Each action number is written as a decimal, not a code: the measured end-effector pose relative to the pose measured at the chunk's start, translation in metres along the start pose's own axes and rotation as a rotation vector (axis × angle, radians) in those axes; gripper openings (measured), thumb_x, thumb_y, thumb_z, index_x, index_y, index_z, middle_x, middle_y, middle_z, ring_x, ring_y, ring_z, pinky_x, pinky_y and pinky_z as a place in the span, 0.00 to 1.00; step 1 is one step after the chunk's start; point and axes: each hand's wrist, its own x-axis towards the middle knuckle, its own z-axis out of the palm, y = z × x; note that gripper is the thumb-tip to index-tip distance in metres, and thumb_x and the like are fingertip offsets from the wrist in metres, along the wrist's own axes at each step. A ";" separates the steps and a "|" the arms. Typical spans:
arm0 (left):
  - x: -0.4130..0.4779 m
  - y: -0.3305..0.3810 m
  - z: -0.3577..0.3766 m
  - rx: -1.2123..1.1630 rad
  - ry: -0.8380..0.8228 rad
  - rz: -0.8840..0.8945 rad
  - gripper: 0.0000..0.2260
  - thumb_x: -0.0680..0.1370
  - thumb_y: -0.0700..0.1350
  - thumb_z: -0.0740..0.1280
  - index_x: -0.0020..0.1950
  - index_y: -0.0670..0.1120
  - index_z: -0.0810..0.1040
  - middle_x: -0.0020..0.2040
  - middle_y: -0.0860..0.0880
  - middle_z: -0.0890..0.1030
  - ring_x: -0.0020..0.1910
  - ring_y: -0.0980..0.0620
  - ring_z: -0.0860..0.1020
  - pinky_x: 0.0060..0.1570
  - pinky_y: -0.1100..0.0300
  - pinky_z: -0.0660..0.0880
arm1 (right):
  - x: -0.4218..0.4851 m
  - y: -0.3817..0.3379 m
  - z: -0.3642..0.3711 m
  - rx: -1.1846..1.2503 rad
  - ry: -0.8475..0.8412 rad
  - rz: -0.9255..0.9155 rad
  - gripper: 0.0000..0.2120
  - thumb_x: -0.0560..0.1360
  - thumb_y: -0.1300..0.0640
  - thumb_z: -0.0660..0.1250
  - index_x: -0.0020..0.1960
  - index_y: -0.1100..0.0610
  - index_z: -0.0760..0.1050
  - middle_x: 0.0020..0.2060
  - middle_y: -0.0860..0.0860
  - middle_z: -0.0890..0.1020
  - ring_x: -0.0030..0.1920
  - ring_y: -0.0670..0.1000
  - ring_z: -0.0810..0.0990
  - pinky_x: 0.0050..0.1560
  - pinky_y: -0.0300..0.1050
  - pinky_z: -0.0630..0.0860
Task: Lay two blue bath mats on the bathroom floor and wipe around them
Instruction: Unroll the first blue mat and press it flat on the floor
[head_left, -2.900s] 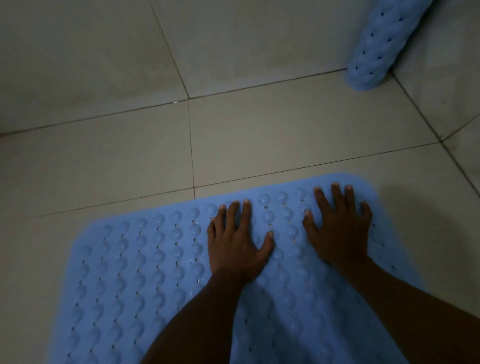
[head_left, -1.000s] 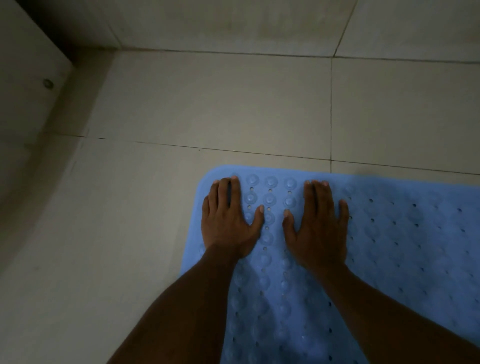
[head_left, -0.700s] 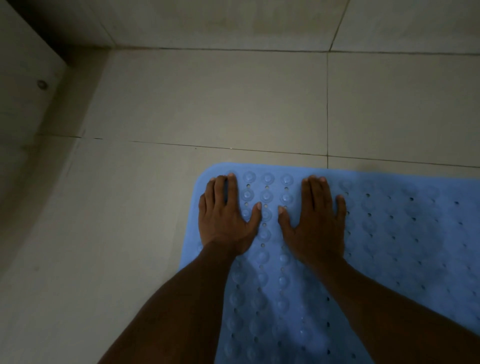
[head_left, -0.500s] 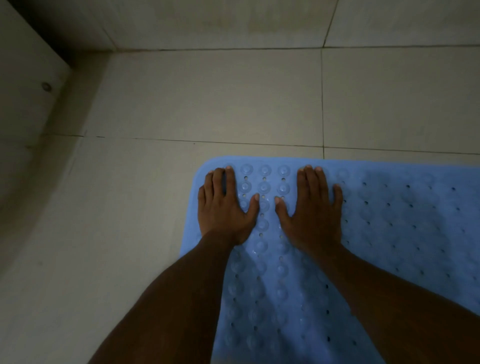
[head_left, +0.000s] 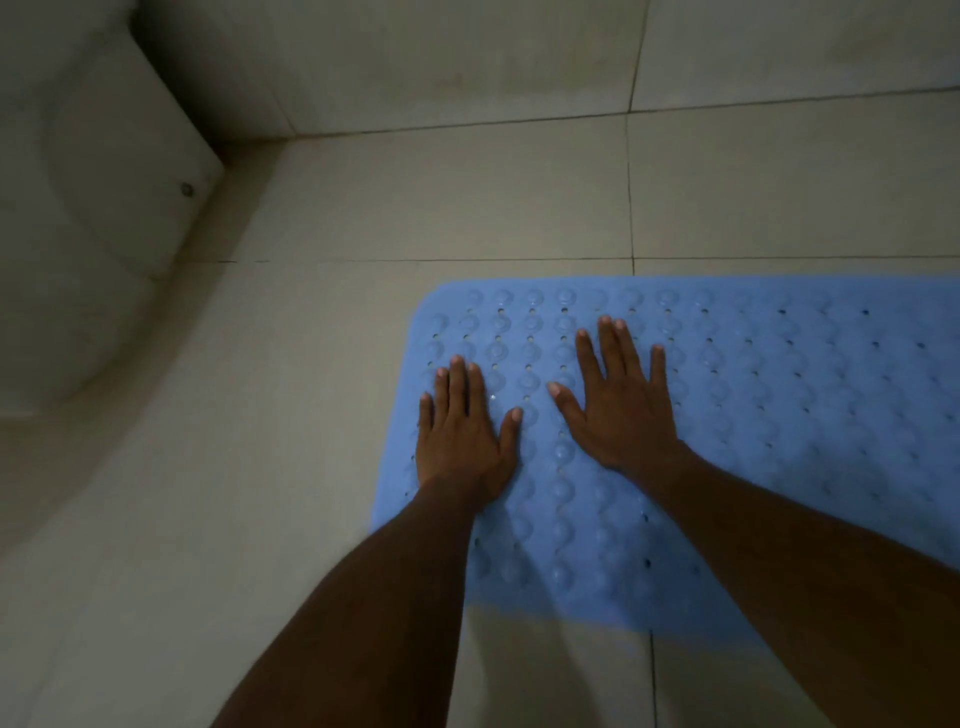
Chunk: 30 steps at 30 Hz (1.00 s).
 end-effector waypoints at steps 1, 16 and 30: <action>-0.009 -0.002 0.001 -0.002 -0.012 0.001 0.36 0.83 0.65 0.47 0.83 0.46 0.40 0.83 0.47 0.38 0.82 0.47 0.38 0.80 0.48 0.39 | -0.017 -0.001 -0.001 -0.004 0.002 -0.013 0.35 0.80 0.35 0.45 0.80 0.55 0.57 0.80 0.58 0.57 0.81 0.56 0.52 0.76 0.67 0.51; -0.057 -0.032 0.006 0.023 0.014 0.096 0.35 0.81 0.65 0.44 0.84 0.47 0.46 0.84 0.49 0.47 0.83 0.47 0.43 0.81 0.49 0.44 | -0.103 -0.029 -0.008 0.033 0.059 -0.083 0.27 0.80 0.41 0.57 0.76 0.49 0.67 0.77 0.56 0.66 0.79 0.58 0.60 0.74 0.67 0.56; -0.056 -0.033 0.014 0.037 0.071 0.138 0.31 0.81 0.63 0.54 0.83 0.60 0.52 0.84 0.47 0.53 0.83 0.43 0.50 0.78 0.44 0.53 | -0.074 -0.043 -0.023 -0.038 0.030 -0.102 0.31 0.71 0.46 0.64 0.75 0.45 0.69 0.69 0.52 0.75 0.68 0.64 0.70 0.59 0.62 0.65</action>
